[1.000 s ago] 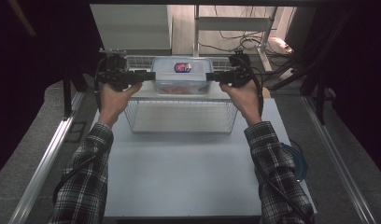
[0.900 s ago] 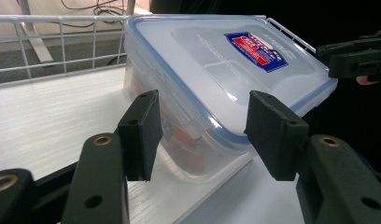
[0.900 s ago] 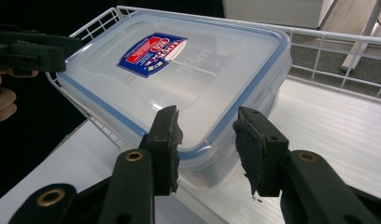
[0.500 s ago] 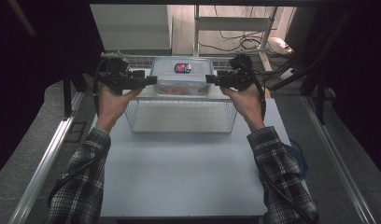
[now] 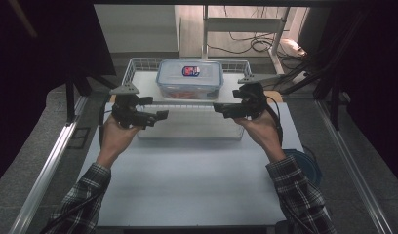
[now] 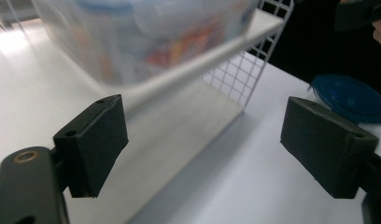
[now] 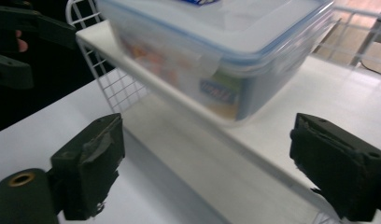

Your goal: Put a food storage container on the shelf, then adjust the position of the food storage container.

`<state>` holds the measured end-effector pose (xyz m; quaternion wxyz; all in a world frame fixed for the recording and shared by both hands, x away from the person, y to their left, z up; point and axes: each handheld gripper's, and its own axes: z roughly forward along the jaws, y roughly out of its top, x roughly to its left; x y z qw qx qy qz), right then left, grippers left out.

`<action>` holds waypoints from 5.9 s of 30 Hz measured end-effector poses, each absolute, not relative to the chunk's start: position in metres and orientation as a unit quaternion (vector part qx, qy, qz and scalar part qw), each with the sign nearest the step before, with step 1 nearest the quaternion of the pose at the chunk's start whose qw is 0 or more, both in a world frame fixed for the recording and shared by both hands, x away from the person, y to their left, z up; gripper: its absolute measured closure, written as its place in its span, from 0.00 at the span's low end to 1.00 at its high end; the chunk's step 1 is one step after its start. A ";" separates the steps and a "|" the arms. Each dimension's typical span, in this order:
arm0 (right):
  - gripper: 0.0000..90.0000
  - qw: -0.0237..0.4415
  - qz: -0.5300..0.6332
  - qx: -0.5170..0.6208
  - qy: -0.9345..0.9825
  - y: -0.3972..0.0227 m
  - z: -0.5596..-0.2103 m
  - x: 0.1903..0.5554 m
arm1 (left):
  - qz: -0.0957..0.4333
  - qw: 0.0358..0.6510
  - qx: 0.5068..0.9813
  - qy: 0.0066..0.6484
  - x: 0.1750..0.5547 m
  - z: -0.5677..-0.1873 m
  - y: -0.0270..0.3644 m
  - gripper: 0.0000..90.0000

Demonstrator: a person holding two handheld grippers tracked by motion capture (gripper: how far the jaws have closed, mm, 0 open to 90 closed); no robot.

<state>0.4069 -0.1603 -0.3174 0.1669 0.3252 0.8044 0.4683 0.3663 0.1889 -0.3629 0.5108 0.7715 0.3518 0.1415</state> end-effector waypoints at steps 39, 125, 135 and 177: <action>0.02 0.161 0.462 0.274 0.828 -0.182 -0.404 0.317 | 0.114 0.501 0.785 0.347 0.258 -0.459 0.195 0.05; 0.99 0.285 0.271 0.606 0.691 -0.424 -0.457 0.298 | 0.093 0.484 0.778 0.390 0.235 -0.517 0.207 0.07; 0.99 0.270 0.276 0.593 0.707 -0.409 -0.456 0.295 | 0.090 0.479 0.782 0.388 0.236 -0.517 0.205 0.07; 0.99 0.143 0.347 0.453 0.809 -0.271 -0.467 0.285 | 0.077 0.479 0.784 0.388 0.237 -0.519 0.201 0.07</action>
